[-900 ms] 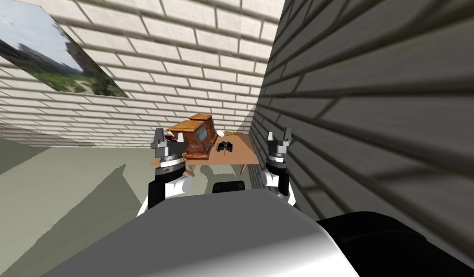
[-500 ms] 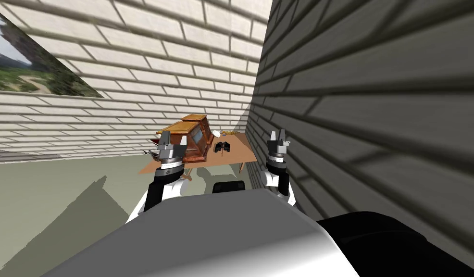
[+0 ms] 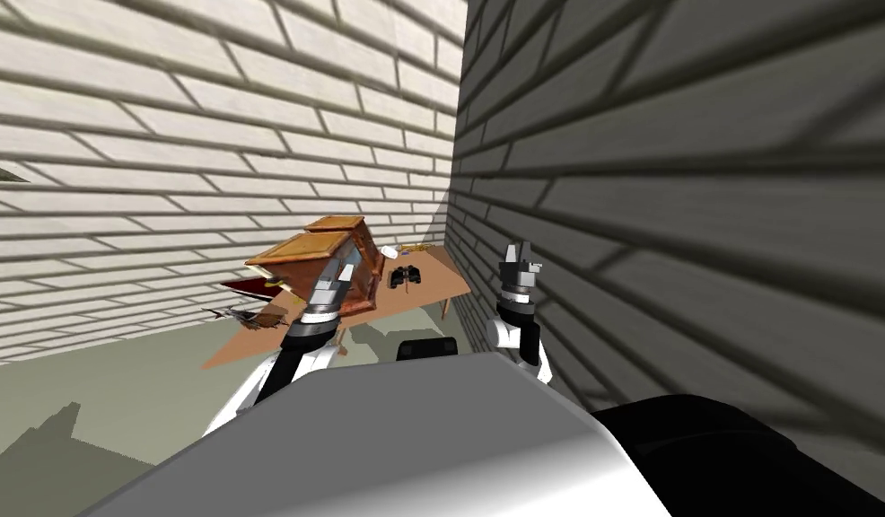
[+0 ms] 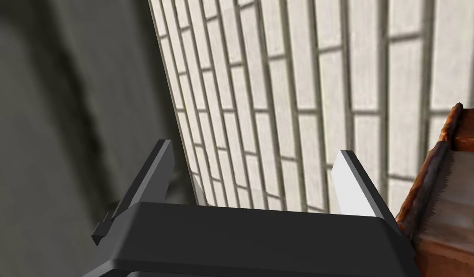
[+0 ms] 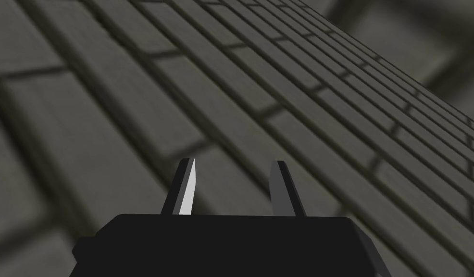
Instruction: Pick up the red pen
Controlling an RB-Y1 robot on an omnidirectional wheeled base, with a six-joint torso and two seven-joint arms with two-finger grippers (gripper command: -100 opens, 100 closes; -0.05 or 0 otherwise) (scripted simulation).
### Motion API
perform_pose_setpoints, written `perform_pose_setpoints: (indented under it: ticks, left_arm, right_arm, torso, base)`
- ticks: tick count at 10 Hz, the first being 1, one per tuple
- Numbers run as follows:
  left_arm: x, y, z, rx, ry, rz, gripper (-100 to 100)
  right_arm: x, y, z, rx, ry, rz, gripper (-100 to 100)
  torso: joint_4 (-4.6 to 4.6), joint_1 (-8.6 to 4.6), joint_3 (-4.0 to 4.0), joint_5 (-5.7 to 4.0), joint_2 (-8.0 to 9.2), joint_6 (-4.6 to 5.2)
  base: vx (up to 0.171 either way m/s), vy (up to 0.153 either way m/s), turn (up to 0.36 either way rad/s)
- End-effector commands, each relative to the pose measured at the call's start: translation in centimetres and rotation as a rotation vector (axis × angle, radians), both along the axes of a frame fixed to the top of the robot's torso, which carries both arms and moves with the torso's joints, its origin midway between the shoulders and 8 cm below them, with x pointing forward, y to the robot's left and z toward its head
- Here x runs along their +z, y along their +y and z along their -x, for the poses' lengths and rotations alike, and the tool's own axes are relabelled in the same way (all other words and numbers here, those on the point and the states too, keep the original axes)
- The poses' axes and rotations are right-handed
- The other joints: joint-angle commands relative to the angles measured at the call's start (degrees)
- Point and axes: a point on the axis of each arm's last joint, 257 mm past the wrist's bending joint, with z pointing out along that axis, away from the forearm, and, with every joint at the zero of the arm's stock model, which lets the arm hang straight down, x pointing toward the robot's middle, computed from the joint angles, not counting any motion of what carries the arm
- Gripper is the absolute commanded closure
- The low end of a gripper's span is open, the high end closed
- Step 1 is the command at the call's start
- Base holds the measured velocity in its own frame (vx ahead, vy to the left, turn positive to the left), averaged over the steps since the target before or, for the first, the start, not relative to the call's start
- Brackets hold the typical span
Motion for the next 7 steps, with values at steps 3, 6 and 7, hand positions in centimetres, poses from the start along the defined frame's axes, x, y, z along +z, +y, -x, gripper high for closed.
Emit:
perform_pose_setpoints:
  ticks: [3, 6, 7]
  left_arm:
    - [-4.3, 0.1, -0.1, 0.018, 0.077, -0.208, -100]
    - [-6.3, 0.1, 0.0, 0.022, 0.111, -0.306, -100]
    - [-8.3, 0.4, 0.3, 0.024, 0.146, -0.389, -100]
  right_arm:
    - [0.0, 0.0, 0.0, 0.0, 0.0, 0.0, 0]
    - [0.0, 0.0, 0.0, 0.0, 0.0, 0.0, 0]
    - [0.0, 0.0, 0.0, 0.0, 0.0, 0.0, 0]
  torso:
    - [-0.02, -0.19, -0.05, -0.04, -0.1, 0.0]
    - [-0.02, -0.16, -0.05, -0.03, -0.09, -0.01]
    - [-0.02, -0.2, -0.06, -0.04, -0.11, -0.05]
  base:
    - [-0.02, 0.052, -0.268]
    - [-0.023, 0.051, -0.244]
    - [-0.021, 0.034, -0.376]
